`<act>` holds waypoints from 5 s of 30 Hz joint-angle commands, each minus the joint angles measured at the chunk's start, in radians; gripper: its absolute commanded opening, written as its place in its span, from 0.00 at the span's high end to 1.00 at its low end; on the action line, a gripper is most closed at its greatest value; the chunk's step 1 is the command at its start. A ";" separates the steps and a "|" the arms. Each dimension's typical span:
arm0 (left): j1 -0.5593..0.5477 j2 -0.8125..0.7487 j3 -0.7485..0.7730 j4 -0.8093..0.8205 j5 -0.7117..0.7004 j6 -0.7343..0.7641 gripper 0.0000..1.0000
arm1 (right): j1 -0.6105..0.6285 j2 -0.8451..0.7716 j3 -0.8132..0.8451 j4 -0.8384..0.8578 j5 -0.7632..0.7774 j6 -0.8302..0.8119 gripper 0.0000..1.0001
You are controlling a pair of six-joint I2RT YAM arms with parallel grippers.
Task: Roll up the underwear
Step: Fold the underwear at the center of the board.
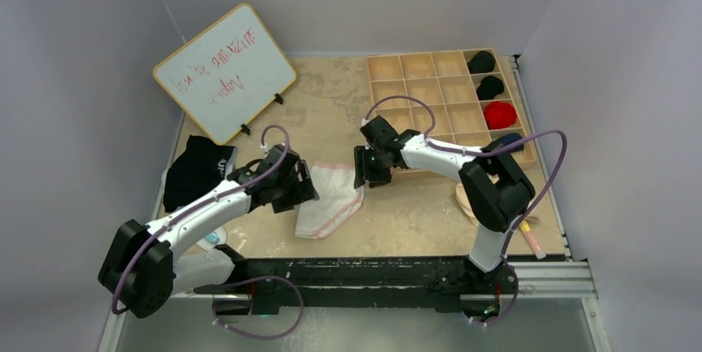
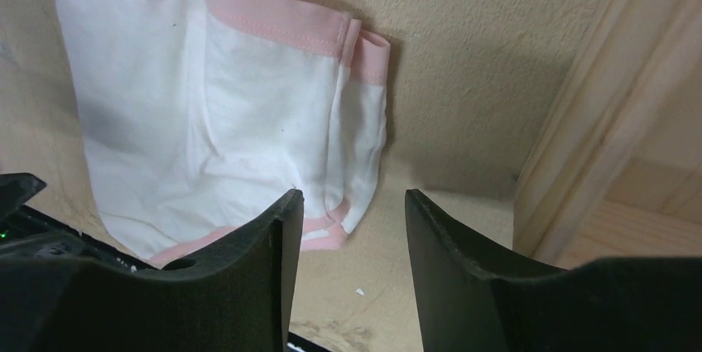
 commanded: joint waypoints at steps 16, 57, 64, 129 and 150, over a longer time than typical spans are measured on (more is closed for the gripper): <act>0.161 0.103 -0.045 0.176 0.148 0.092 0.30 | 0.000 0.083 0.008 0.080 0.055 0.037 0.67; 0.121 -0.087 -0.087 0.153 -0.036 -0.120 0.30 | 0.076 0.199 0.479 -0.303 0.295 -0.185 1.00; 0.152 0.010 -0.058 0.272 -0.004 -0.068 0.34 | 0.129 0.228 0.556 -0.352 0.366 -0.107 1.00; 0.262 0.115 -0.177 0.442 0.092 -0.049 0.82 | 0.260 0.415 0.645 -0.171 0.106 0.347 1.00; 0.290 -0.206 -0.155 0.145 -0.110 -0.088 0.21 | 0.260 0.404 0.606 -0.087 0.078 0.271 1.00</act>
